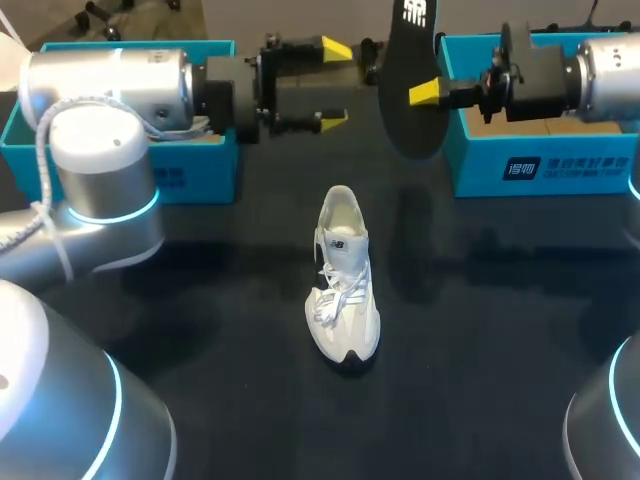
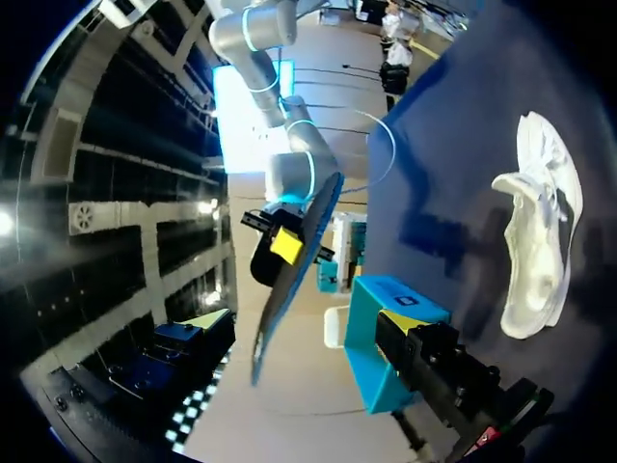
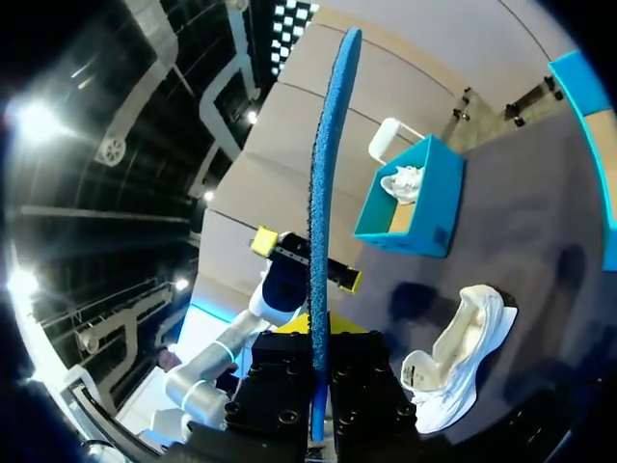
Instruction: Take the shoe out of the shoebox, open the shoe tongue, remove and reinsert the insole, then place the shoe into the shoebox
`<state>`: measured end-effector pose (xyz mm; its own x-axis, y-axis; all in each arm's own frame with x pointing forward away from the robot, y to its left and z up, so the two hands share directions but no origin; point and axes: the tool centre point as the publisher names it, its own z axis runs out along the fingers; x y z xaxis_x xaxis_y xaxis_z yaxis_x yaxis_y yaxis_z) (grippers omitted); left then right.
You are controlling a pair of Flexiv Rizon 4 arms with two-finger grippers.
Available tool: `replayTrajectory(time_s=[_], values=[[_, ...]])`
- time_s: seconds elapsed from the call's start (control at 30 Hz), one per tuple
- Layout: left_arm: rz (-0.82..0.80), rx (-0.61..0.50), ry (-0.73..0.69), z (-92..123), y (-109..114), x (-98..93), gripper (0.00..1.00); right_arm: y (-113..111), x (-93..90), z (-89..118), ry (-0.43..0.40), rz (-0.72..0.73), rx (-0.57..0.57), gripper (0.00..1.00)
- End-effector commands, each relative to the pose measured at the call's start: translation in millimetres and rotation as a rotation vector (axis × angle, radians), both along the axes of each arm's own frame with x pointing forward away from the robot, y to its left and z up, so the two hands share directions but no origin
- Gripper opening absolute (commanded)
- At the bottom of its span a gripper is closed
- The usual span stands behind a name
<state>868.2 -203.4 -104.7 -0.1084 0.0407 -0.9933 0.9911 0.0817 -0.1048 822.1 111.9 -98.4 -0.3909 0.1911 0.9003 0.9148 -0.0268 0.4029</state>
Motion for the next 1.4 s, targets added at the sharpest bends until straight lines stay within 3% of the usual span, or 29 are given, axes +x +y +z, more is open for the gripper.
replayTrajectory(time_s=[0.03, 0.23, 0.47, 1.13, 1.2, 1.4], values=[[0.002, 0.033, 0.045, -8, 24, -4.0, 1.0, 5, 0.6, 0, -0.013, -0.014, -0.003, 0.0], [0.019, 0.052, 0.202, -31, 45, -3.5, 1.0, 7, 1.4, 3, -0.07, -0.023, -0.022, 0.0], [0.052, 0.035, 0.428, -57, 56, 1.2, 1.0, 15, -0.1, 11, -0.237, 0.075, 0.041, 0.0], [0.052, 0.035, 0.428, -57, 56, 1.2, 1.0, 19, 1.3, 14, -0.259, 0.098, 0.057, 0.0], [0.057, 0.027, 0.5, -57, 57, -1.3, 1.0, 19, 1.3, 14, -0.259, 0.098, 0.057, 0.0], [0.078, 0.074, 0.727, -61, 59, -6.1, 1.0, 28, 12.5, 6, -0.373, 0.102, 0.042, 0.0]])
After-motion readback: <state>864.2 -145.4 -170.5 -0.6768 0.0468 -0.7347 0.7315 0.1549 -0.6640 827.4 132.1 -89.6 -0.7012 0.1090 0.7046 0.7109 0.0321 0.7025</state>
